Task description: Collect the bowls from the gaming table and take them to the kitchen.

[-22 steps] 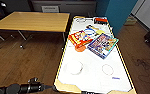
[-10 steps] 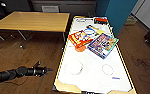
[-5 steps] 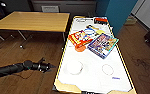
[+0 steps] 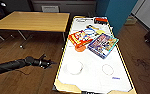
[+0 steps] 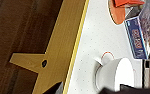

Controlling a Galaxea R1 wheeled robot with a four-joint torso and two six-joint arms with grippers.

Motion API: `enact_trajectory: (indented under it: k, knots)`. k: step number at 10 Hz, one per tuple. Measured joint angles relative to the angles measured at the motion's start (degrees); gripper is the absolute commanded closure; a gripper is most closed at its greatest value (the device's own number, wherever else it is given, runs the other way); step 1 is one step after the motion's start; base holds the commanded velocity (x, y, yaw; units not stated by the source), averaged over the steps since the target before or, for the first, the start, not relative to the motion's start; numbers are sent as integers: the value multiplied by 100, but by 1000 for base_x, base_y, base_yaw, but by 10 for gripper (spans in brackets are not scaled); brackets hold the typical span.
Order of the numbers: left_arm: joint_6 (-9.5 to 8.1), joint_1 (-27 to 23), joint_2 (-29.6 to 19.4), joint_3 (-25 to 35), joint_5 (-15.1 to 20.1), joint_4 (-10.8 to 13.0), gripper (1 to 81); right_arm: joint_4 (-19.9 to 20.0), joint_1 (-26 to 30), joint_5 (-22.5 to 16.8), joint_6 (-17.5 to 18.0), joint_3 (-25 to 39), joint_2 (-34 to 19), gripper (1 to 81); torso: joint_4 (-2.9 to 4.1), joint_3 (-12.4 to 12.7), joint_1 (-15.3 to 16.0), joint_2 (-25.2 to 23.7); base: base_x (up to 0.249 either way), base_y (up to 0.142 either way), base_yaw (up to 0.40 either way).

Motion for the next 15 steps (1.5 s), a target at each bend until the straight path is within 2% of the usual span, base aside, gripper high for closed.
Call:
enact_trajectory:
  k: [4, 7, 11, 12, 13, 14, 15]
  knots:
    - [-13, 10, 518, -240, 49, 67, 10, 0, 33, -67, 0, 52, 0, 811, 0, 0, 0, 0, 0, 0, 0]
    - [-28, 16, 1003, -499, 218, 168, 10, 0, 35, -87, 0, 52, 9, 811, 0, 0, 0, 0, 0, 0, 0]
    - [-177, 16, 1386, -822, 278, 293, 10, 2, 33, -91, 0, 50, 16, 811, 0, 0, 2, 2, 0, 0, 0]
    - [-358, 49, 1532, -896, 278, 361, 10, 0, 33, -94, 0, 50, 18, 811, 0, 0, 2, 2, 0, 0, 0]
    - [-651, 110, 1615, -973, 276, 404, 10, 2, 33, -91, 2, 41, 33, 811, 0, 0, 2, 2, 0, 0, 0]
    - [-827, 145, 1615, -1064, 282, 447, 10, 2, 33, -96, 0, 17, 52, 811, 0, 0, 2, 2, 0, 0, 0]
    - [-877, 134, 1610, -1154, 267, 477, 10, 2, 35, -94, 2, -2, 68, 811, 0, 0, 2, 2, 0, 0, 0]
